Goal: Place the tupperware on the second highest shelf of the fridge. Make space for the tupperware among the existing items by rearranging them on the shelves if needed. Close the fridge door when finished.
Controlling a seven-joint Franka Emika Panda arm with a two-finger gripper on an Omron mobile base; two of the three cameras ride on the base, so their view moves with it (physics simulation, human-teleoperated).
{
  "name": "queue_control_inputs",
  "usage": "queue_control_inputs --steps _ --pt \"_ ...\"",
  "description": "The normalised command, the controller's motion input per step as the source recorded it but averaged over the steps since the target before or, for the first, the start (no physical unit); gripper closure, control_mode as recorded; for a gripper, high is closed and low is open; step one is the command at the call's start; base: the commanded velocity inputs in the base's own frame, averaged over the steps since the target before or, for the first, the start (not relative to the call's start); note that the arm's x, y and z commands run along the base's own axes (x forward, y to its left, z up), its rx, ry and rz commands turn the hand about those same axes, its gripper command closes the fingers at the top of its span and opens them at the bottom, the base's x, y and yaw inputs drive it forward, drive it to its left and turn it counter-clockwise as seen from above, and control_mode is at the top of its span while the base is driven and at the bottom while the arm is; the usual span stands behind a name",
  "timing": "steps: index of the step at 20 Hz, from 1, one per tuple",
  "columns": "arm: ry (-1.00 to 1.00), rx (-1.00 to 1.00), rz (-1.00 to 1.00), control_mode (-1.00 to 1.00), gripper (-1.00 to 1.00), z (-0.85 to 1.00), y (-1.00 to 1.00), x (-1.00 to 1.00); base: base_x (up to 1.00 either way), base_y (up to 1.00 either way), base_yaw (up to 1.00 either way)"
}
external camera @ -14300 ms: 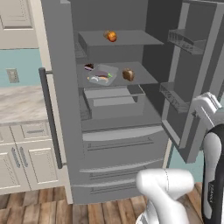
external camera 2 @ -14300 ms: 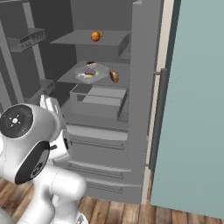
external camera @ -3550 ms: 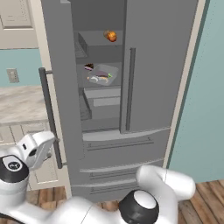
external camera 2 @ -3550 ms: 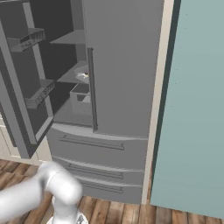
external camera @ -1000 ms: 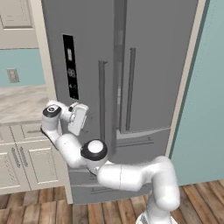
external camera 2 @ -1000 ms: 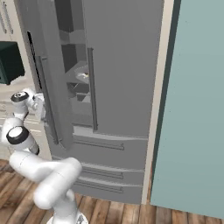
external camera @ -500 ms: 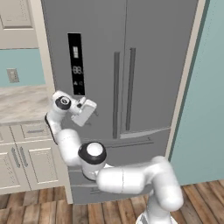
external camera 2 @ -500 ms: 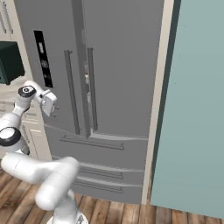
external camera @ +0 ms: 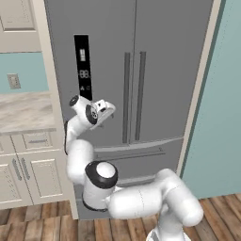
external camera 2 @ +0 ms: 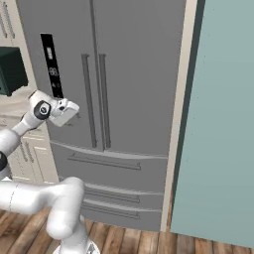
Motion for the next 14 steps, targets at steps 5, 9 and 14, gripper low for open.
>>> queue_control_inputs --steps 5,9,14 --pt "-0.14 0.07 0.81 -1.0 -1.0 0.0 -0.38 0.61 0.0 0.0 0.0" --pt "-0.13 0.06 0.83 -1.0 -1.0 0.0 -0.37 0.55 0.0 0.0 0.0" --pt "-0.12 0.04 0.83 -1.0 -1.0 -0.01 -0.36 0.59 0.0 0.0 0.0"
